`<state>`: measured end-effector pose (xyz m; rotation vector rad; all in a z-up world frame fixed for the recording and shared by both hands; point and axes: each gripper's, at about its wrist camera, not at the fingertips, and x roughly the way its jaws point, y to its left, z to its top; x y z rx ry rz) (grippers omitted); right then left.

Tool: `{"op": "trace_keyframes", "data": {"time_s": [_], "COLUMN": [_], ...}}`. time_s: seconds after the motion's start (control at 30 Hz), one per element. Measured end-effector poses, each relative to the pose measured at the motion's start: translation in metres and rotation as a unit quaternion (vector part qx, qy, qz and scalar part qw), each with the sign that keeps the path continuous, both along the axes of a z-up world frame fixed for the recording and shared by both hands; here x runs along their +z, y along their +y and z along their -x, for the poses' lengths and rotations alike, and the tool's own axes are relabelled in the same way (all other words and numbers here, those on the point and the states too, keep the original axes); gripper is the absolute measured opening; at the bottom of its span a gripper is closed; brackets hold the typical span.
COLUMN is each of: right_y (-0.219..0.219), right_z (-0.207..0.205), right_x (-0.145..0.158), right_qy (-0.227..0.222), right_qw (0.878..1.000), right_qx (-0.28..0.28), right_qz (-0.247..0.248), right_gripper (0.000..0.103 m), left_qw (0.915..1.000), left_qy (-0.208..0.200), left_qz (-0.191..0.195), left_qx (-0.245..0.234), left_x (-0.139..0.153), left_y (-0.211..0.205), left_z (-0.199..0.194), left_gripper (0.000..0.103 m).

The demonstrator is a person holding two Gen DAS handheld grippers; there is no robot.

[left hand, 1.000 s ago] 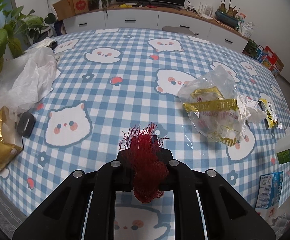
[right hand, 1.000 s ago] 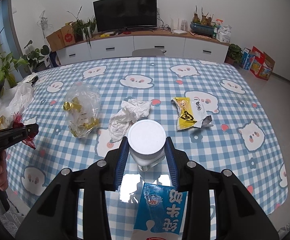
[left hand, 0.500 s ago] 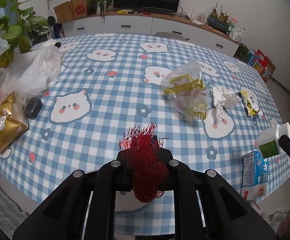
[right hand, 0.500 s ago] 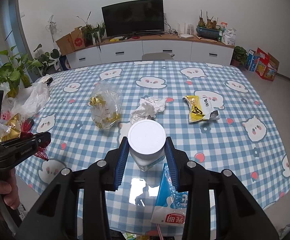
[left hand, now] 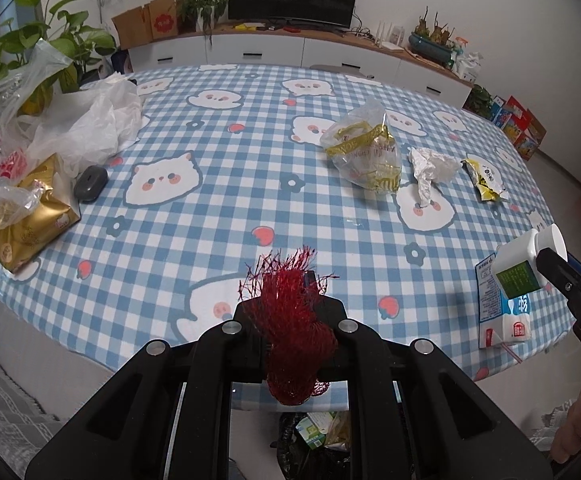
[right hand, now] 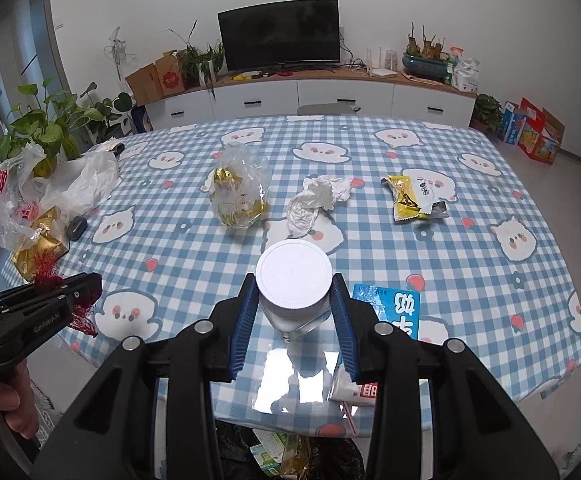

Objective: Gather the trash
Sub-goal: 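Lift the red mesh bag and white pill bottle off the table with both tools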

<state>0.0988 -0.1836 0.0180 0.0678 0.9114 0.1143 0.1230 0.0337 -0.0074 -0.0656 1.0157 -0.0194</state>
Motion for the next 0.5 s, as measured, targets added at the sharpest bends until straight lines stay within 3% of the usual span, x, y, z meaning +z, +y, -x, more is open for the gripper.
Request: {"op": "trace_keyframes", "data": {"time_s": [0.5], "right_y": [0.014], "right_z": [0.053], "right_x": [-0.002], "right_qy": [0.003], "right_qw": [1.0], "right_qx": [0.014], "right_qz": [0.001], "right_gripper": [0.035], "left_qw": [1.0], "left_qy": [-0.001], "left_qz": [0.0], "left_qx": [-0.003], "left_x": [-0.004], "left_y": [0.009], "left_z": [0.06], "left_gripper": [0.013]}}
